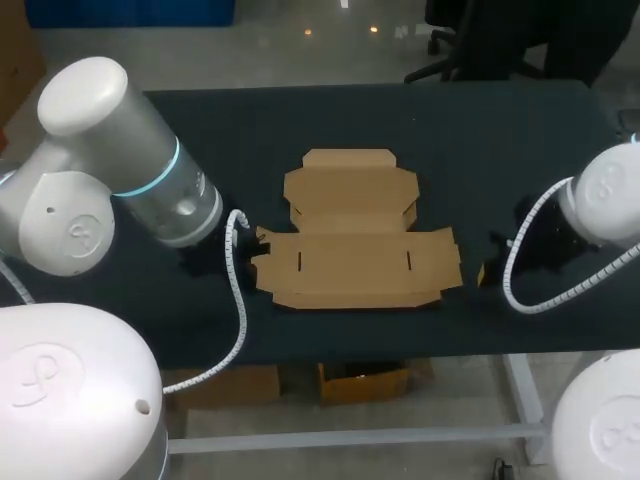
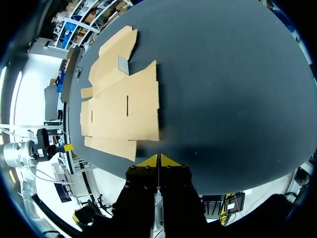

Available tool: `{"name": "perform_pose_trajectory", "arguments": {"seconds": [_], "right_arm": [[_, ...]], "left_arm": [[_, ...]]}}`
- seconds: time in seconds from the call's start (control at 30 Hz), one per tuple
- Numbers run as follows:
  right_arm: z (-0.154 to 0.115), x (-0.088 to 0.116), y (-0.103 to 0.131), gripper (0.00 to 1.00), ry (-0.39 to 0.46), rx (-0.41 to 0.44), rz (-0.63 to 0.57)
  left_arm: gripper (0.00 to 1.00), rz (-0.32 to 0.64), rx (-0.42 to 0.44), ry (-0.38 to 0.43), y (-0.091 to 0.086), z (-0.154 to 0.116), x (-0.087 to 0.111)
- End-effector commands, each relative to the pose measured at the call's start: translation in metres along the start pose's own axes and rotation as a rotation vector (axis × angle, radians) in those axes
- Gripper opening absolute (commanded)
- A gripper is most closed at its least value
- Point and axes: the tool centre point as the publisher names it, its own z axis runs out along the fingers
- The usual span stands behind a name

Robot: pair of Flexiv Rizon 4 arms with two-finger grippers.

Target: Assemble the packaging by folding the flat box into shape, placing the metal phone stand inside, and closing the box properly

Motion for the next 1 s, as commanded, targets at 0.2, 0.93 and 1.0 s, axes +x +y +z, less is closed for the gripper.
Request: {"name": "perform_pose_trajectory", "arguments": {"seconds": [0.2, 0.93, 1.0], "right_arm": [[0.001, 0.006, 0.002, 0.00, -0.022, 0.015, -0.010], [0.023, 0.000, 0.003, 0.00, 0.021, 0.063, -0.013], [0.024, 0.001, 0.003, 0.00, 0.022, 0.066, -0.014]], "left_arm": [[0.00, -0.017, -0.009, 0.000, -0.003, 0.010, -0.007], [0.00, -0.042, -0.055, 0.055, -0.001, 0.026, -0.016], [0.00, -0.038, -0.057, 0.054, -0.001, 0.027, -0.015]]}}
